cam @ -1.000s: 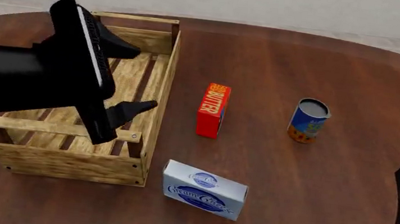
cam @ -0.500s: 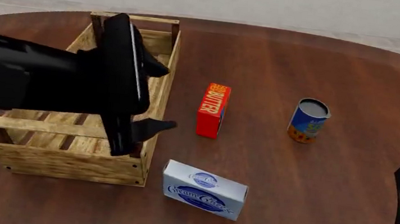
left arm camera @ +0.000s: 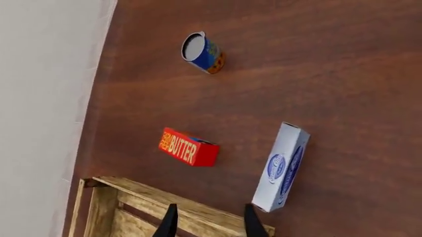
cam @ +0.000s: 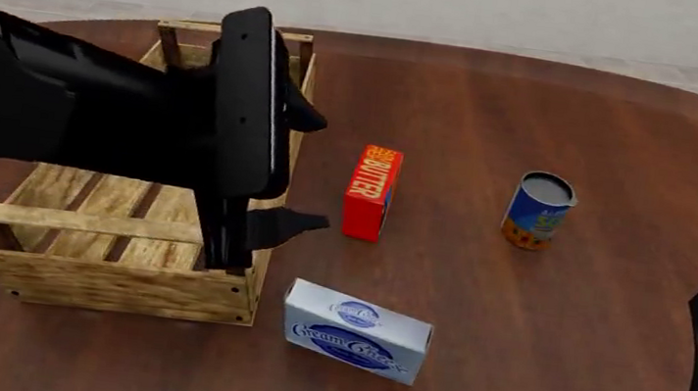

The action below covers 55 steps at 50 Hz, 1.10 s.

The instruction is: Pick up the cream cheese and put it in the tray.

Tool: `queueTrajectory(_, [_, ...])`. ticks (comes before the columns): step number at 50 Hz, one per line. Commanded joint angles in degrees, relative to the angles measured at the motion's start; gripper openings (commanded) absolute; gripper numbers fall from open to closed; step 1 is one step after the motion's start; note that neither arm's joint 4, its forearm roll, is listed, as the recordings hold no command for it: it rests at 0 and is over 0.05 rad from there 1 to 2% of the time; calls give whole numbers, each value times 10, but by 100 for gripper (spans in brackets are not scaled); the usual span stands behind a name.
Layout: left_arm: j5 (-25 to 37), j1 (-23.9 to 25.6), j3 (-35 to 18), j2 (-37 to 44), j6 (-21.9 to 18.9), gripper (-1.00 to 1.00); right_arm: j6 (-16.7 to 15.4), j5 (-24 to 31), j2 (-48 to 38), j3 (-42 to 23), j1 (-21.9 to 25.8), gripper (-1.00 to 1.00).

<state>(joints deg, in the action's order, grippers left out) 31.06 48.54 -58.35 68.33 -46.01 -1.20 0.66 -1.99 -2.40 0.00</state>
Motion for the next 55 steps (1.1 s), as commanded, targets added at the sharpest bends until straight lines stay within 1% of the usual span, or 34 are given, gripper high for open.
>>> queueTrajectory(1, [22,14,-8,13,-9,100,-1,0,0,0,0,100])
queueTrajectory(13, [6,14,6,49,-5,100,0,0,0,0,0,100])
queueTrajectory(15, [-1,16,20,50,-13,100,0,0,-1,0,0,100])
queueTrajectory(17, [-1,18,23,52,-10,100,0,0,0,0,0,100])
queueTrajectory(20, [-16,12,43,60,-23,100,0,0,0,0,0,100])
queueTrajectory(25, [-14,10,47,68,-21,100,0,0,0,0,0,100])
queueTrajectory(34, [-42,13,70,77,-25,100,0,0,-1,0,0,100])
queueTrajectory(36, [-52,11,80,85,-31,100,0,0,-1,0,0,100])
queueTrajectory(38, [-69,-1,95,94,-51,100,0,0,0,0,0,100])
queueTrajectory(40, [-71,6,96,97,-42,100,0,0,0,0,0,100])
queueTrajectory(48, [-93,8,106,113,-43,100,0,0,0,0,1,100])
queueTrajectory(51, [-103,7,118,118,-58,100,0,0,1,0,1,100])
queueTrajectory(55, [-104,5,108,127,-56,100,0,1,1,0,1,100])
